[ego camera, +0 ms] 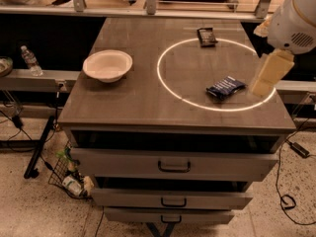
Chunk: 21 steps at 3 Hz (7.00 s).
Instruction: Move rxbar blueberry near paper bowl
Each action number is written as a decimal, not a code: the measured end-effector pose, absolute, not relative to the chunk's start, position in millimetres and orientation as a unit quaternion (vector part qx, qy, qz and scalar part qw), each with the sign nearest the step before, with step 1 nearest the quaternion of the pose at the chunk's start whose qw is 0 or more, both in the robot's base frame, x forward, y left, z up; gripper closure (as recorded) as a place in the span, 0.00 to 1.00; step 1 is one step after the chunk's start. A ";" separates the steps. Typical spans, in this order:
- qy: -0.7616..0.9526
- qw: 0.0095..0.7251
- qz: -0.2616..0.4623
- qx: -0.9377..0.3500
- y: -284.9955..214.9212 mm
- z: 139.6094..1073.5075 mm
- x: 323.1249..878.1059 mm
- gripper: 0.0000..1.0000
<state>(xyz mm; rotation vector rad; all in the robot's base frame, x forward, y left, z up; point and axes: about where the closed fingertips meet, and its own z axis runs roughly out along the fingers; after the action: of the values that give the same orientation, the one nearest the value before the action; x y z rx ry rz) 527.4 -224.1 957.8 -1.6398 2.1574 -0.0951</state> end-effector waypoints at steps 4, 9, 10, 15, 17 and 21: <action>0.798 0.256 0.016 -0.546 -221.1 837.4 610.3 0.02; 0.778 0.273 0.051 -0.563 -188.2 913.3 594.1 1.00; 0.744 0.305 0.060 -0.591 -170.9 966.9 577.0 1.00; 0.587 0.324 0.129 -0.731 -11.9 874.7 637.8 1.00; 0.572 0.323 0.129 -0.743 5.2 861.5 649.1 0.60; 0.605 0.356 0.079 -0.708 -35.4 923.9 671.5 0.00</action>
Offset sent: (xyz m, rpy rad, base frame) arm 0.0775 0.0008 -0.0979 0.1386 -0.0222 -0.0531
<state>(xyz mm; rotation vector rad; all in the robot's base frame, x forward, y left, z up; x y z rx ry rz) 671.5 -35.4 923.9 -1.8283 1.5627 0.2052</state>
